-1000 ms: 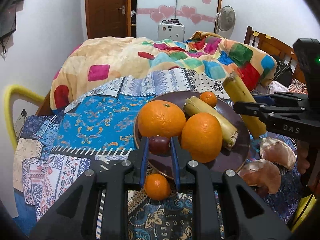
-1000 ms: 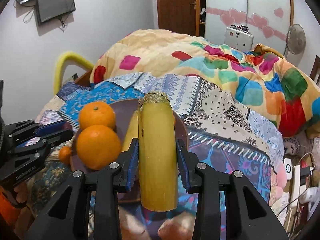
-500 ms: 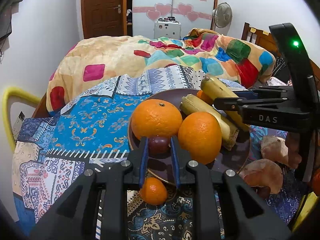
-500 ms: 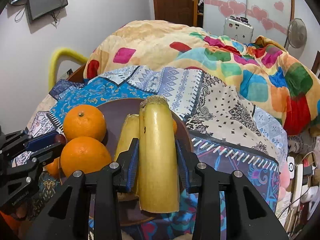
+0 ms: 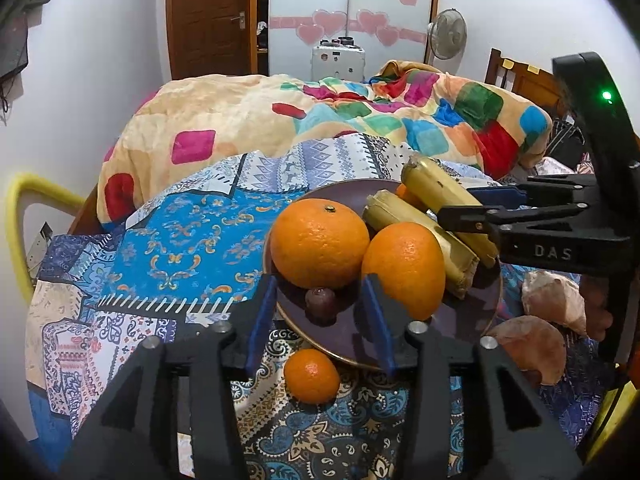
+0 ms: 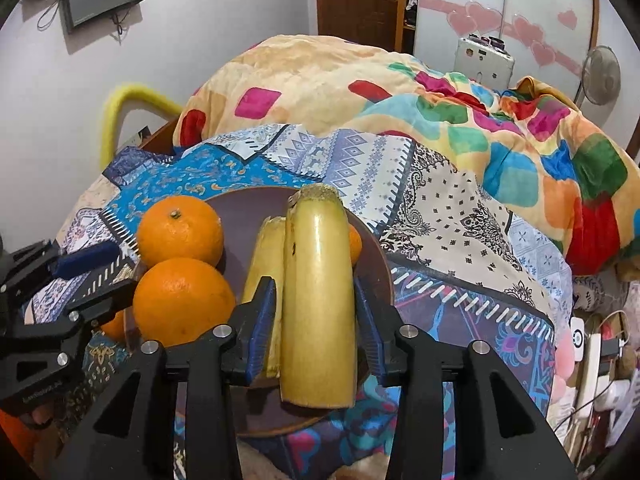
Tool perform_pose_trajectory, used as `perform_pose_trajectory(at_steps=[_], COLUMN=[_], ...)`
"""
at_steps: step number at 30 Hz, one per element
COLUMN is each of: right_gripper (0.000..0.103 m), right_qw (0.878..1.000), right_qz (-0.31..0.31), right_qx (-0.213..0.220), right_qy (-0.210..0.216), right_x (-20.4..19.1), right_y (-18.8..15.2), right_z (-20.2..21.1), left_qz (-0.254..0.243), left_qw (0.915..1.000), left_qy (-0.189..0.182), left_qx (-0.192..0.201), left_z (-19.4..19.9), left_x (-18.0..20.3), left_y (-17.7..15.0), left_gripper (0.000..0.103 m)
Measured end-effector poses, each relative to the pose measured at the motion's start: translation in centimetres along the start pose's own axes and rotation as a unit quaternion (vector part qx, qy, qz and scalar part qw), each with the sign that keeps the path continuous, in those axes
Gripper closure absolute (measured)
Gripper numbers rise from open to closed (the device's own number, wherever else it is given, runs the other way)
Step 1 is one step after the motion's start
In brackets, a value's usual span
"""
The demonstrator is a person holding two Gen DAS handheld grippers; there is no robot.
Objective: Organize fruits
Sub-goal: 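Open the left tool to drop the date while the right tool moves toward the pomelo segments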
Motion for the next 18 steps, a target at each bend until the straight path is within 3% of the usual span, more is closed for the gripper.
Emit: perform_pose_trajectory(at_steps=[7,10,18], right_gripper=[0.064,0.058,0.057], right_qw=[1.0,0.999,0.999], right_qz=[0.009,0.018,0.016], right_qx=[0.017,0.026,0.043], right_qy=[0.008,0.01,-0.007], right_x=[-0.1,0.0,2.1], right_y=[-0.6,-1.3,-4.4], right_z=[2.3,3.9,7.1], left_qz=[0.002,-0.003,-0.005], left_qw=[0.9999,0.9998,0.9997], left_qy=[0.0,0.004,0.007], left_qx=[0.012,0.019,0.022], left_z=[1.9,3.2,5.5], left_x=[-0.1,-0.1,-0.1], left_y=[-0.1,-0.2,-1.3], left_gripper=[0.05,0.047,0.044])
Point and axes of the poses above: each gripper's, at about its wrist camera, not at the fingertips, and z roughly against the way its jaws point, x to its right, y to its top, the point moved 5 cm from there along -z, roughly the way its jaws point, and after that the axes turned 13 degrees about -z, right-handed, at the moved point
